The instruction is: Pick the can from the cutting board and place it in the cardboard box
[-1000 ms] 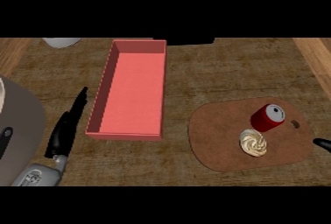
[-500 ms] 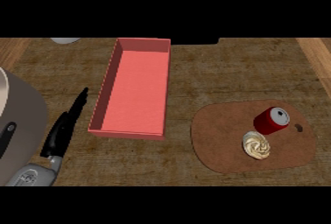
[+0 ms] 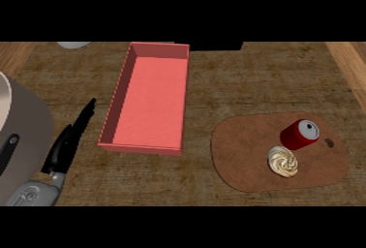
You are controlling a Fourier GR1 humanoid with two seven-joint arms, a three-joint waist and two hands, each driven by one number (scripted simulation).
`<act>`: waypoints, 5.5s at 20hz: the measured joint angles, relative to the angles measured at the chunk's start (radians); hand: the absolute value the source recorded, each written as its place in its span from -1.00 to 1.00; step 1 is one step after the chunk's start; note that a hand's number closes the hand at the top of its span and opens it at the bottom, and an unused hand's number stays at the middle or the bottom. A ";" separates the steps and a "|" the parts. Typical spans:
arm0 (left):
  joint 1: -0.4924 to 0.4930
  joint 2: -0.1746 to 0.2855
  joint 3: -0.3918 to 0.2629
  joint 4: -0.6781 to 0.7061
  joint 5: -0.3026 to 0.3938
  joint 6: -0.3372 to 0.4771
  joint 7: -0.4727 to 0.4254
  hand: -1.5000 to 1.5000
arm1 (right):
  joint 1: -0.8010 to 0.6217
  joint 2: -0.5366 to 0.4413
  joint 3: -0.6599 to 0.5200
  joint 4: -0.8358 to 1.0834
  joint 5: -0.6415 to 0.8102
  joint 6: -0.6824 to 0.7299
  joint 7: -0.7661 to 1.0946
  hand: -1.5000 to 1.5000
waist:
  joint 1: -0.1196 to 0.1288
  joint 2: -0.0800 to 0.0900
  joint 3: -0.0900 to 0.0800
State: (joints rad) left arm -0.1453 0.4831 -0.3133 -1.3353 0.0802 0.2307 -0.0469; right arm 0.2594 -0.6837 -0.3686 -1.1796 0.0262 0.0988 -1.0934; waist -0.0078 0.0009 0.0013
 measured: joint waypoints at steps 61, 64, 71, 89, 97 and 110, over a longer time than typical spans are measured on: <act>-0.001 -0.234 0.324 0.022 -0.306 -0.260 -0.001 0.00 | -0.343 0.328 0.182 -0.125 0.724 -0.119 0.532 -1.00 | 0.008 -0.001 -0.001; 0.002 -0.251 0.319 -0.009 -0.324 -0.257 0.023 0.00 | -0.367 0.324 0.177 -0.084 0.724 -0.116 0.519 -1.00 | 0.009 -0.001 -0.001; 0.026 -0.273 0.329 -0.019 -0.339 -0.272 0.005 0.00 | -0.396 0.351 0.201 -0.025 0.763 -0.157 0.506 1.00 | 0.008 -0.005 -0.008; 0.012 -0.263 0.355 -0.009 -0.346 -0.303 0.000 0.00 | -0.438 0.459 0.208 -0.027 0.887 -0.480 0.488 1.00 | 0.009 -0.007 -0.013; -0.028 -0.274 0.311 -0.018 -0.358 -0.328 -0.004 0.00 | -0.519 0.554 0.406 -0.043 1.236 -0.390 0.743 1.00 | 0.108 -0.001 -0.054; -0.068 -0.300 0.265 0.005 -0.373 -0.350 0.014 0.00 | -0.815 0.675 0.655 -0.061 1.377 -0.226 1.411 1.00 | 0.181 -0.008 -0.014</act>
State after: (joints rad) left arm -0.2135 0.1831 -0.0480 -1.3300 -0.2928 -0.1190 -0.0328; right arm -0.5557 -0.0091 0.2859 -1.2408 1.4032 -0.1270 0.3180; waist 0.1727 -0.0072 -0.0123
